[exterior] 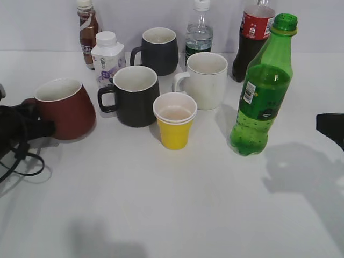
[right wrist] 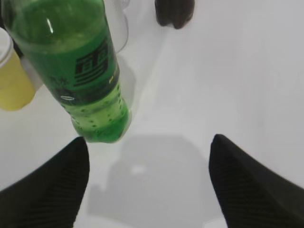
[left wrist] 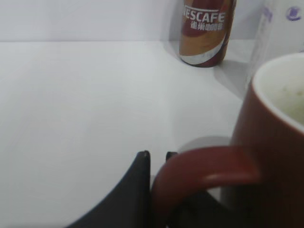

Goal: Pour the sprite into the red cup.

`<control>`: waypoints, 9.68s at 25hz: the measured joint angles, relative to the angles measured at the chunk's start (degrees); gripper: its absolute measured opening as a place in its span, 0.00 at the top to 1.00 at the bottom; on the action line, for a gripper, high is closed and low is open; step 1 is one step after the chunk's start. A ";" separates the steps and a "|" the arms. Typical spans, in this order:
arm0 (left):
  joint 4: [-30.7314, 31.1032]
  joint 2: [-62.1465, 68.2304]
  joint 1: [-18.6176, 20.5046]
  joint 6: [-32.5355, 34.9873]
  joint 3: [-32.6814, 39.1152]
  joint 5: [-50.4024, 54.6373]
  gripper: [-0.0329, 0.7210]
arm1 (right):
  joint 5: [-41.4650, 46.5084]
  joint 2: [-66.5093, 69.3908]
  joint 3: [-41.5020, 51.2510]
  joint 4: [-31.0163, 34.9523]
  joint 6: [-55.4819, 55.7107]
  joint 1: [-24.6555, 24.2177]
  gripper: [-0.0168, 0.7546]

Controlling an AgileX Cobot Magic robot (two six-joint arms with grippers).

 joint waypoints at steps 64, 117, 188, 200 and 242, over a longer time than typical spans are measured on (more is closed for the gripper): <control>13.35 -41.95 -14.35 -0.07 13.65 25.16 0.87 | -78.78 56.19 2.24 10.09 -2.60 12.94 0.16; 34.83 -17.43 -21.65 -8.44 -4.04 25.06 0.87 | -76.00 50.50 -0.03 1.71 -58.49 12.77 0.47; 40.65 -22.94 -18.77 -8.44 -4.11 33.53 0.87 | -76.00 47.05 -2.25 1.62 -90.23 12.77 0.49; 40.70 -22.94 -18.77 -8.39 -4.11 33.91 0.87 | -76.10 47.05 -2.79 2.15 -92.98 12.77 0.49; 38.31 -22.94 -18.77 -8.34 -4.11 32.66 0.87 | -76.55 46.95 -2.82 5.63 -89.87 12.77 0.49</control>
